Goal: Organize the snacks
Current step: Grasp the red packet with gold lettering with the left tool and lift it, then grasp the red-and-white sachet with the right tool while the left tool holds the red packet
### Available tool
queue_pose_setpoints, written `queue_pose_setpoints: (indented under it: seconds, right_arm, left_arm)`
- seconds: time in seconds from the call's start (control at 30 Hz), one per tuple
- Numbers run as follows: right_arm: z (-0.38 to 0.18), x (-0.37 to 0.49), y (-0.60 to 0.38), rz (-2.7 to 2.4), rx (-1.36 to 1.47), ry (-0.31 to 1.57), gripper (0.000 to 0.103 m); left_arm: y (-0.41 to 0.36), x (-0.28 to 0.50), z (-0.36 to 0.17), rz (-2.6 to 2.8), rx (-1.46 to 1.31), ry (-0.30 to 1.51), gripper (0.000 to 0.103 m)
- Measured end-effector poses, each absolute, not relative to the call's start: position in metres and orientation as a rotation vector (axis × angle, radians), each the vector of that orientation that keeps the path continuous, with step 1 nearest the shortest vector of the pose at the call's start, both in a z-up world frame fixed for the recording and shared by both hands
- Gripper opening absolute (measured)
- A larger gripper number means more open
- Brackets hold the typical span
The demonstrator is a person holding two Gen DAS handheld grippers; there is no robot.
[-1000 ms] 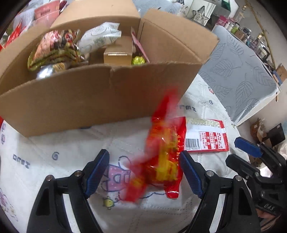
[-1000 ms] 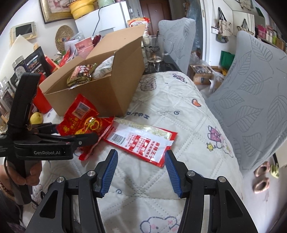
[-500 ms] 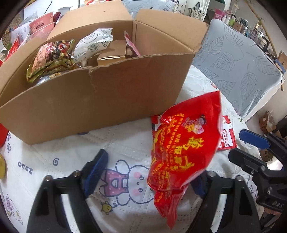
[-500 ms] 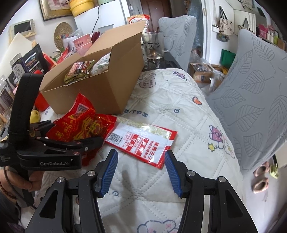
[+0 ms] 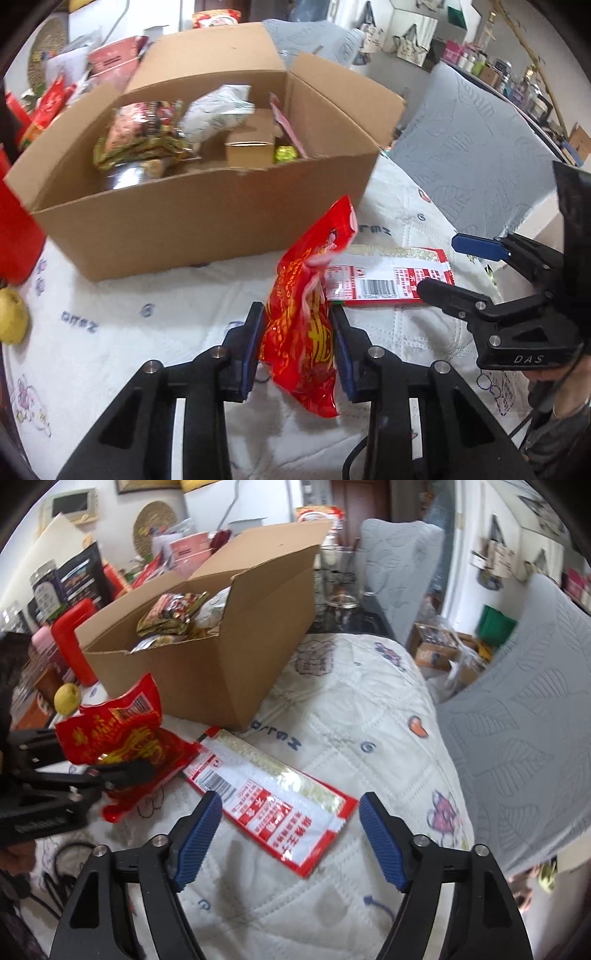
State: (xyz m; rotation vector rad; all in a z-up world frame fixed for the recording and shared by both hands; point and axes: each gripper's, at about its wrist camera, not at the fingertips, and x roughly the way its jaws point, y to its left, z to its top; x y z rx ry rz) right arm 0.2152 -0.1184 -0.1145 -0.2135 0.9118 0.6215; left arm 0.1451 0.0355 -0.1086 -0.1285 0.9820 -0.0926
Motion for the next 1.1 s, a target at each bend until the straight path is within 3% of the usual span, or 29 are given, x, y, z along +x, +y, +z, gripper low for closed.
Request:
queue_pose_setpoints:
  seconds: [0.8,0.83,0.97,1.1]
  right_arm:
    - [-0.142,0.232,-0.079,0.838,-0.499,0.941,0.091]
    - [-0.142,0.232,-0.08,0.834,-0.497,0.943,0.089]
    - [-0.138,0.227,-0.081,0.83,-0.491,0.945,0.067]
    - [-0.135,0.221,-0.083,0.796,-0.476,0.958,0.055]
  left_arm:
    - [0.048,0.155,-0.129,-0.033,-0.128,1.033,0.035]
    - [0.048,0.156,-0.131,-0.035,-0.128,1.037,0.035]
    - [0.049,0.156,-0.135,-0.039,-0.138,1.039,0.035]
    - [0.052,0.153,-0.134,-0.037,-0.149,1.031,0.035]
